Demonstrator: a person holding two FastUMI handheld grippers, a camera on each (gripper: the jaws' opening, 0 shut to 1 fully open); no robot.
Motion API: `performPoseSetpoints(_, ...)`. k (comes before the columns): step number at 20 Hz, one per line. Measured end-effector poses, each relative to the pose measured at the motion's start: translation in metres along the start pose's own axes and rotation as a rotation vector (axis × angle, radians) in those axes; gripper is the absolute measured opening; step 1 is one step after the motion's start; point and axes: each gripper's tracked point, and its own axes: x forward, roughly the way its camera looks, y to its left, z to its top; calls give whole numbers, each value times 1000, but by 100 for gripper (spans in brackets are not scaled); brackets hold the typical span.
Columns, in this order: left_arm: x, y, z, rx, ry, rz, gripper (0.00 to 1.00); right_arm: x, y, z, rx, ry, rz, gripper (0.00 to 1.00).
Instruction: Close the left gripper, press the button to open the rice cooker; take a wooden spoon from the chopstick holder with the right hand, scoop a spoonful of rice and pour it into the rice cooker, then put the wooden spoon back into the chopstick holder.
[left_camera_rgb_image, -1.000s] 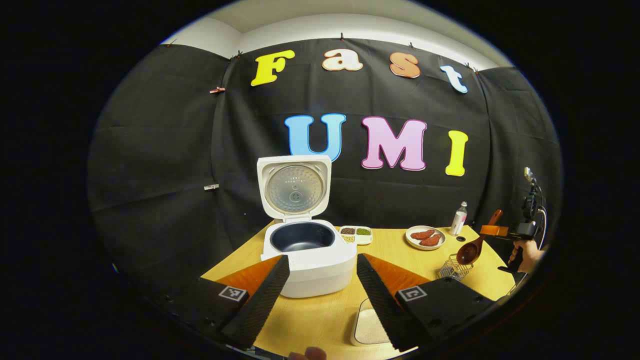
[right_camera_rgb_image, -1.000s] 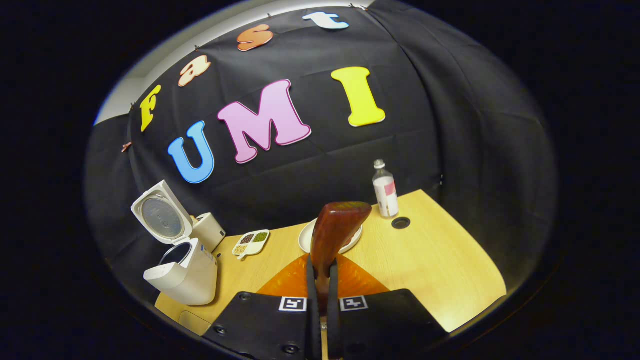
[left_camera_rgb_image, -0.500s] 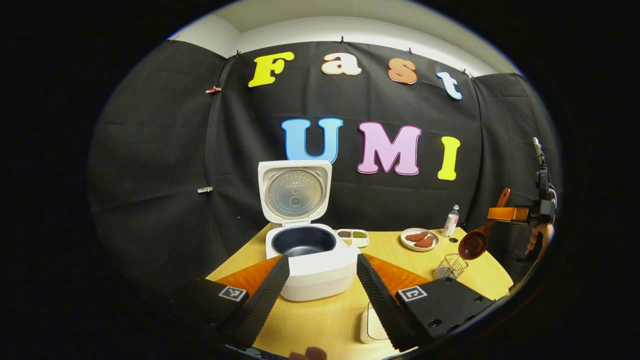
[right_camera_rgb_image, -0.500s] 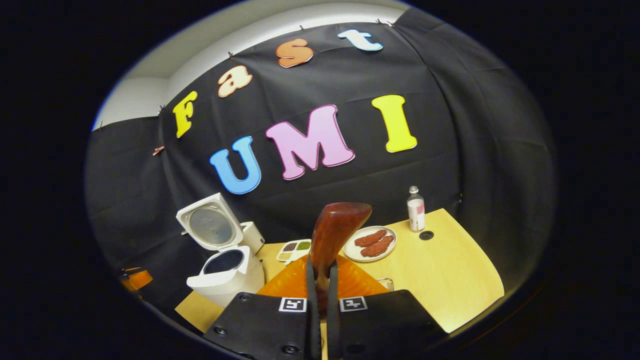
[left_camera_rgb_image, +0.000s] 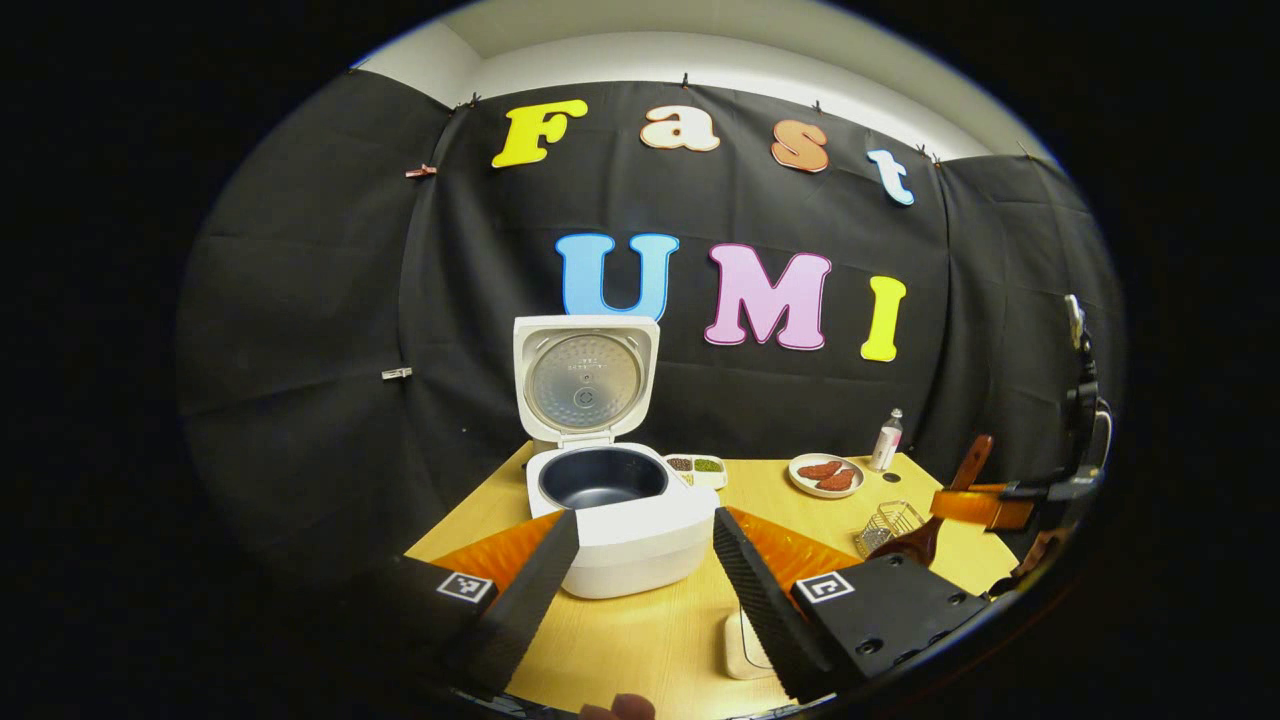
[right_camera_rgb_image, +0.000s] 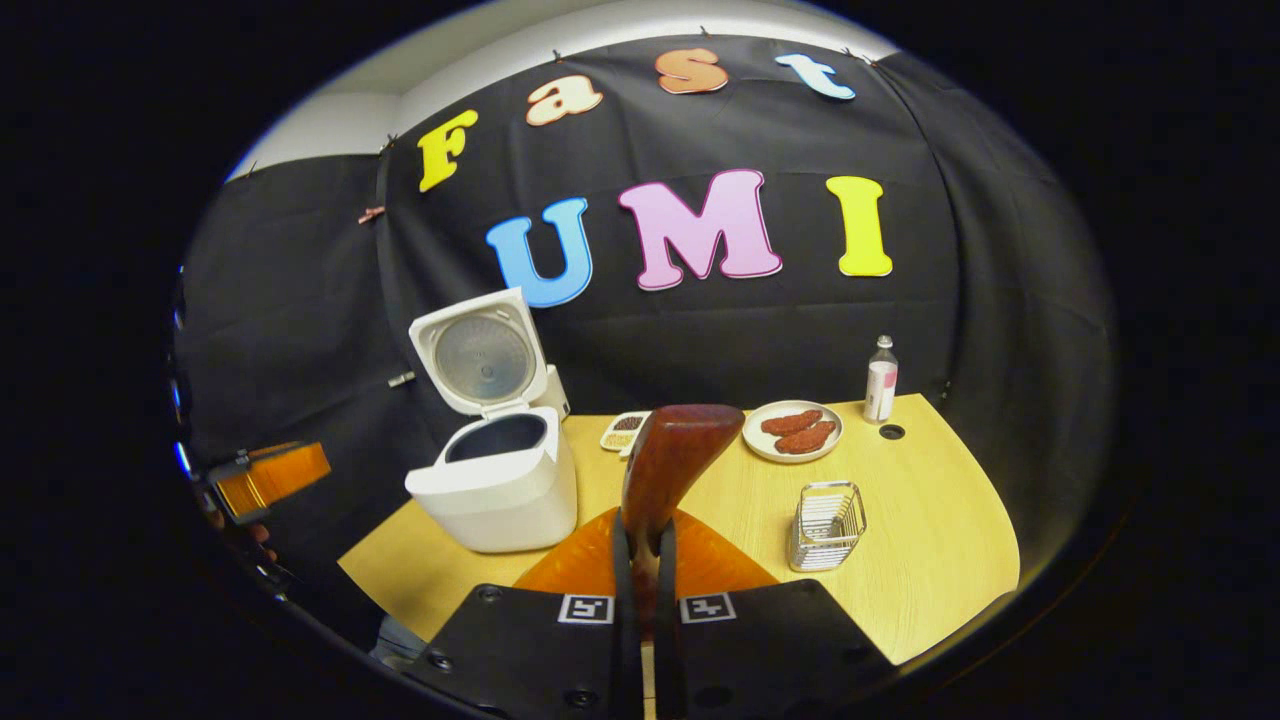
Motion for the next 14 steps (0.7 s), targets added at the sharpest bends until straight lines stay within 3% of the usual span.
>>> performPoseSetpoints(5, 2, 6, -1, -1, 6, -26, 95, 19, 14, -49, -128, 77, -50, 9)
performPoseSetpoints(8, 3, 10, -3, 4, 7, -34, 97, 28, 10, -77, -210, 124, -121, 9)
performPoseSetpoints(14, 5, 17, -2, 0, 8, -41, 95, 45, 19, -104, -172, 176, -169, 10)
